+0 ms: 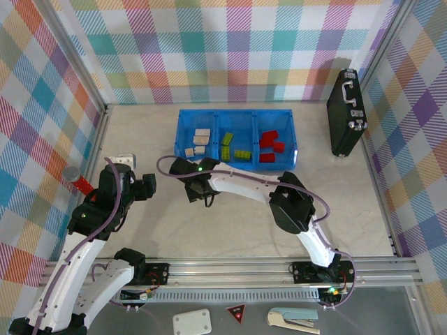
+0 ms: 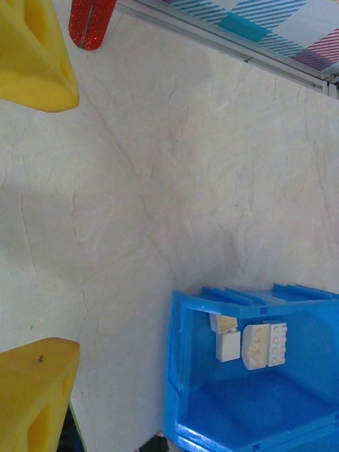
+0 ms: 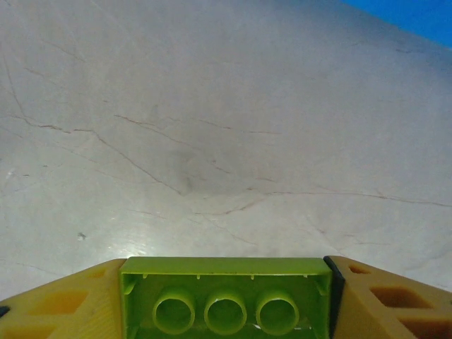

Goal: Sort the legos into containers by color
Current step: Pick up the lego from the center of the table, then place the lego in the container.

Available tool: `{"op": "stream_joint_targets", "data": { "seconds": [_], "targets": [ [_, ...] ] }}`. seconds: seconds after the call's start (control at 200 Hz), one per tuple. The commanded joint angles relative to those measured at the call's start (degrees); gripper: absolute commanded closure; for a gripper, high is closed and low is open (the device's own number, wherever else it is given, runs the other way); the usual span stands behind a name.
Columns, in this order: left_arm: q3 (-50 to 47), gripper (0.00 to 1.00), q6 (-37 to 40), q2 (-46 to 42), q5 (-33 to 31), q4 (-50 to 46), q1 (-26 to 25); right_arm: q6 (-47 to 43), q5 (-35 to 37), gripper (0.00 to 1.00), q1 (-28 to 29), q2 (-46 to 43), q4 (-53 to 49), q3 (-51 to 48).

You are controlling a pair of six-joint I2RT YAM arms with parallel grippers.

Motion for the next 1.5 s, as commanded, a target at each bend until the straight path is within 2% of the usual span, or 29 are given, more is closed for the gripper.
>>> {"op": "stream_joint_targets", "data": {
  "seconds": [0.0,0.32,0.56,0.995,1.495],
  "targets": [
    [-0.70,0.17,-0.03,-0.10,-0.77,1.52,0.58,-6.27,-1.47,0.39,-1.47,-3.52,-4.42,-0.38],
    [-0.63,0.17,0.06,-0.21,-0.68,1.52,0.66,-21.81,0.07,0.42,-7.41,-7.83,-10.58,-0.93],
    [-0.64,0.17,0.03,-0.21,-0.59,1.55,0.66,-35.17,7.22,0.43,-11.40,-7.11,-10.74,2.22],
    [-0.64,0.17,-0.12,-0.28,-0.92,1.29,0.66,-51.55,17.12,0.43,-16.35,2.69,-2.17,11.81],
    [-0.64,0.17,-0.24,-0.38,-1.10,1.22,0.66,-63.60,14.20,0.36,-22.39,10.41,12.39,14.69]
  ]
}}
